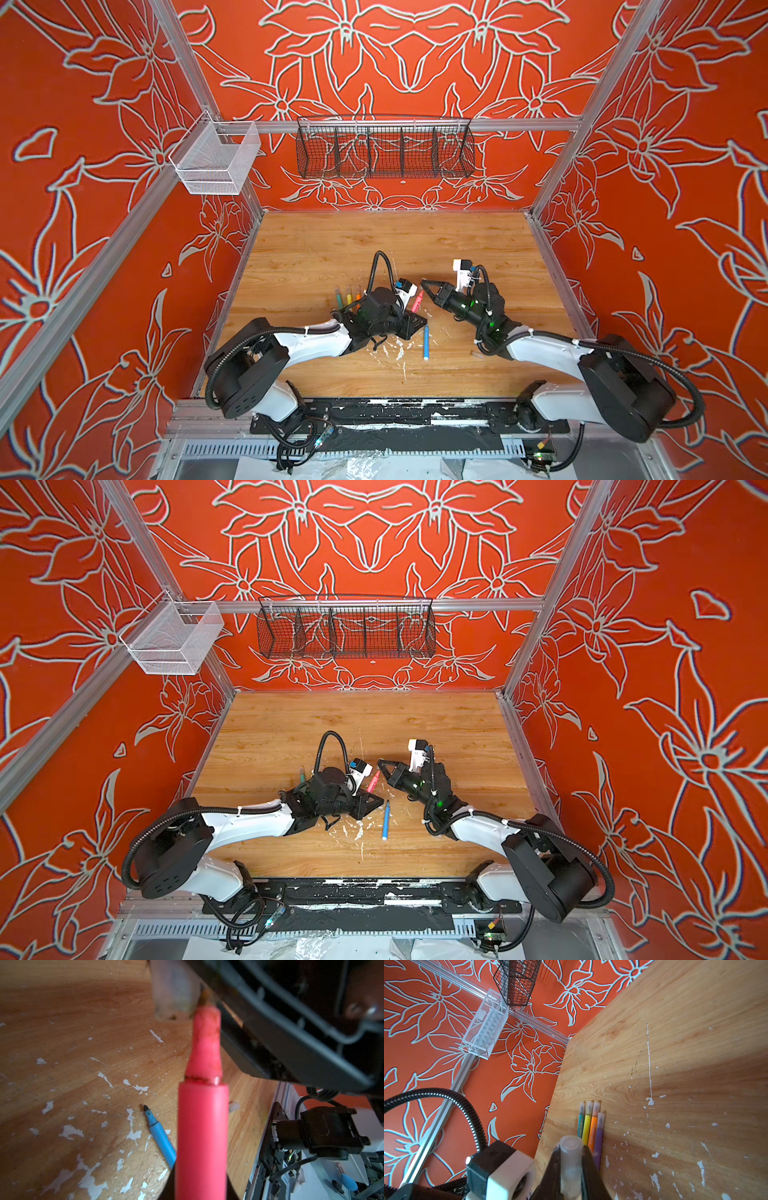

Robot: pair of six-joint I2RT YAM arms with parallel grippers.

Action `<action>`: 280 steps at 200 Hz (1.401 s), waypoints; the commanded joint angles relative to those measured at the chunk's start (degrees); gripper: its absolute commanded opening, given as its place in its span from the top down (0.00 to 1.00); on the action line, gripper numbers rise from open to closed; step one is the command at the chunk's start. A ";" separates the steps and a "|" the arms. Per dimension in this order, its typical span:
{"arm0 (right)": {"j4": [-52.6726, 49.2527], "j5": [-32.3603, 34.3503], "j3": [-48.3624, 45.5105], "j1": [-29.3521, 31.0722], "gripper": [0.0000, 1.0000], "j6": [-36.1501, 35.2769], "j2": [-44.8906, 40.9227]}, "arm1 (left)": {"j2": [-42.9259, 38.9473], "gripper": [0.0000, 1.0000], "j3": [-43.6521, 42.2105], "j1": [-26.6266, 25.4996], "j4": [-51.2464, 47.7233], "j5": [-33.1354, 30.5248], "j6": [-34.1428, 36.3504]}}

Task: Insert the pens into the pen caps
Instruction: 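Align the clear cap above the pink marker tip with the right gripper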

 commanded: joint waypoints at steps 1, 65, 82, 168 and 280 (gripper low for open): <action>3.20 -2.60 0.83 1.57 1.00 1.53 0.40 | -1.50 1.00 0.71 1.87 1.51 0.52 -1.51; 2.80 1.41 -1.15 1.50 1.00 0.64 -3.47 | -1.30 1.00 0.48 2.34 3.16 4.08 -0.11; 1.62 2.96 -1.80 1.52 1.00 0.04 -5.40 | -1.43 1.00 0.56 2.26 3.20 4.87 0.63; 0.61 4.44 -2.81 1.26 1.00 -0.72 -8.82 | -0.96 1.00 1.16 1.73 3.22 5.88 1.13; 1.28 7.20 -4.30 0.88 1.00 0.12 -8.82 | -0.93 1.00 1.09 1.73 3.31 6.35 0.91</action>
